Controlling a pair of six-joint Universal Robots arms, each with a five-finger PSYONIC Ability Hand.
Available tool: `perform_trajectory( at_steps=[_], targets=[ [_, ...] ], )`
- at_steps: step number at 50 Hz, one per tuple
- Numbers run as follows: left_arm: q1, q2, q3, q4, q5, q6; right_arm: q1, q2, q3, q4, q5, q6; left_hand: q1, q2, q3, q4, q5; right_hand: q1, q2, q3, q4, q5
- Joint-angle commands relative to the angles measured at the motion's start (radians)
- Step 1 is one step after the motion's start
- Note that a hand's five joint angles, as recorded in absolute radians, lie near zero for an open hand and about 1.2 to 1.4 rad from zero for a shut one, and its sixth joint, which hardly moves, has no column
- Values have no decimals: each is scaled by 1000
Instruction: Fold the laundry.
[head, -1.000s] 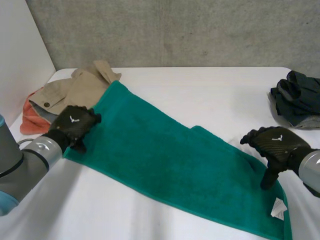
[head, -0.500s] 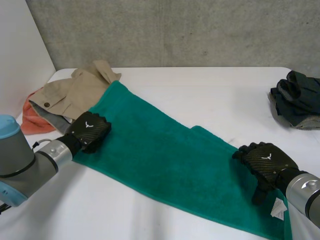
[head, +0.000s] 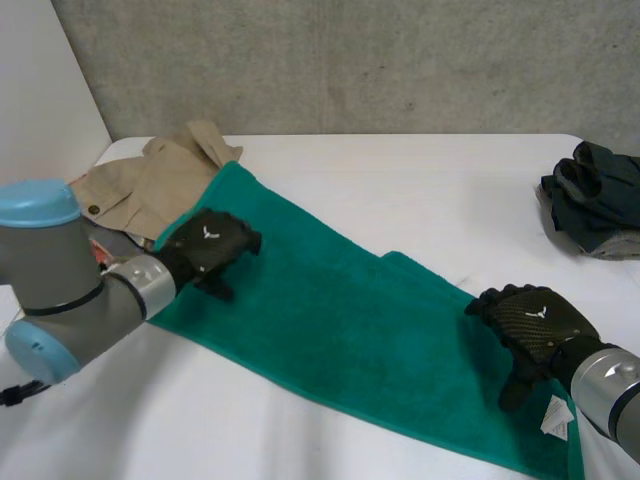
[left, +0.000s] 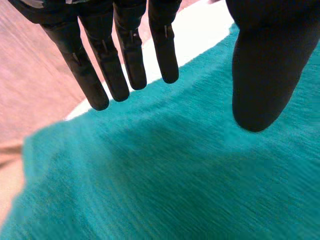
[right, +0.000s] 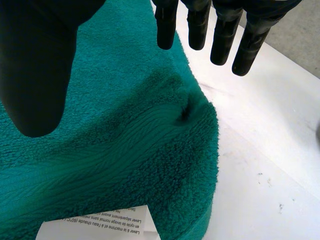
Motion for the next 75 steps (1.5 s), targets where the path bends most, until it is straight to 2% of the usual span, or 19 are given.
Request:
perform_trajectory(
  at_steps=[1, 5, 10, 15, 23, 35, 59, 75],
  targets=[
    [171, 93, -156, 15, 94, 14, -4, 7, -2, -39, -3, -8, 26, 17, 16, 21, 25, -21, -40, -32, -57, -50],
    [245, 122, -234, 65, 126, 41, -2, 12, -4, -52, -3, -8, -86, -95, -96, -90, -86, -21, -40, -32, -57, -50],
    [326, 119, -314, 136, 140, 129, 1, 12, -4, -62, -1, -8, -124, -133, -134, -128, -124, -21, -40, -32, -57, -50],
    [344, 85, -323, 147, 140, 221, 2, 13, -4, -64, 0, -8, -124, -133, -134, -128, -125, -21, -40, -32, -57, -50],
    [334, 1, -297, 148, 136, 292, -1, 36, -2, -70, 2, -8, -106, -115, -116, -111, -107, -24, -43, -35, -60, -53],
    [332, -13, -272, 187, 133, 285, -1, 38, 0, -70, 2, -8, 40, 31, 30, 36, 40, -24, -43, -35, -60, -53],
    [262, -59, -180, 190, 122, 273, -2, 40, 10, -70, -1, -9, 146, 137, 136, 142, 145, -26, -46, -38, -63, -56],
    [251, -81, -137, 190, 122, 266, -2, 46, 15, -70, -1, -14, 378, 369, 368, 373, 377, -26, -46, -38, -63, -56]
  ],
)
